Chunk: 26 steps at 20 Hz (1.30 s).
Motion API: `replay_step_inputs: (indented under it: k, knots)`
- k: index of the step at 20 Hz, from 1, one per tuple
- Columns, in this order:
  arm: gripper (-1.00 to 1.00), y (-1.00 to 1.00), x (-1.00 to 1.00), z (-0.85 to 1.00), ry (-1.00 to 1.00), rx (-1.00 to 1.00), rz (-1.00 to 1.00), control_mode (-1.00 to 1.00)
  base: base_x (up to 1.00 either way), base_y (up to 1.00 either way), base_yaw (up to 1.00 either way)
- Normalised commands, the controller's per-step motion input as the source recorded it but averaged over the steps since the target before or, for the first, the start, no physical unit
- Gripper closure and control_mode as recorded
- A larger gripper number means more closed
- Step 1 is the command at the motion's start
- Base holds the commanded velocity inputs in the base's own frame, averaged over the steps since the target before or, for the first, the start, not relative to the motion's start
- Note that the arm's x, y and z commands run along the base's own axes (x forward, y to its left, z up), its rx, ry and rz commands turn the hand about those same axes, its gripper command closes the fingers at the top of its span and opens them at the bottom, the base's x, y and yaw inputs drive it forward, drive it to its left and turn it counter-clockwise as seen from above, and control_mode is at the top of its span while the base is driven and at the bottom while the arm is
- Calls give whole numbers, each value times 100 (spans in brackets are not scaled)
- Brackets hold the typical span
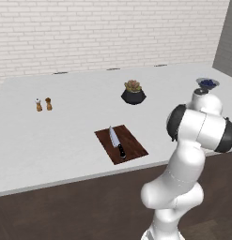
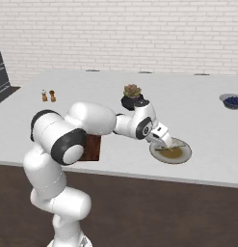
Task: Pick up the knife from the drawer and place it on the cutting board. Then place the meat from the plate to the cutting board.
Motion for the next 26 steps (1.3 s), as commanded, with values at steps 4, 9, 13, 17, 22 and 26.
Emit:
replay_step_inputs:
  k: [4,9,13,17,22,26]
  knots:
    - [-100,-36,38,-11,0,2,-13,-100,0,0,0]
    - [-100,-19,47,-41,1,9,-6,-100,0,0,0]
    - [-100,-19,53,-37,0,7,-3,-100,0,0,0]
    - [-100,-21,42,-35,0,4,-3,-100,0,0,0]
    - [-100,-13,27,-49,0,1,-1,-100,0,0,0]
    - [-100,-1,13,-50,0,0,0,-100,0,0,0]
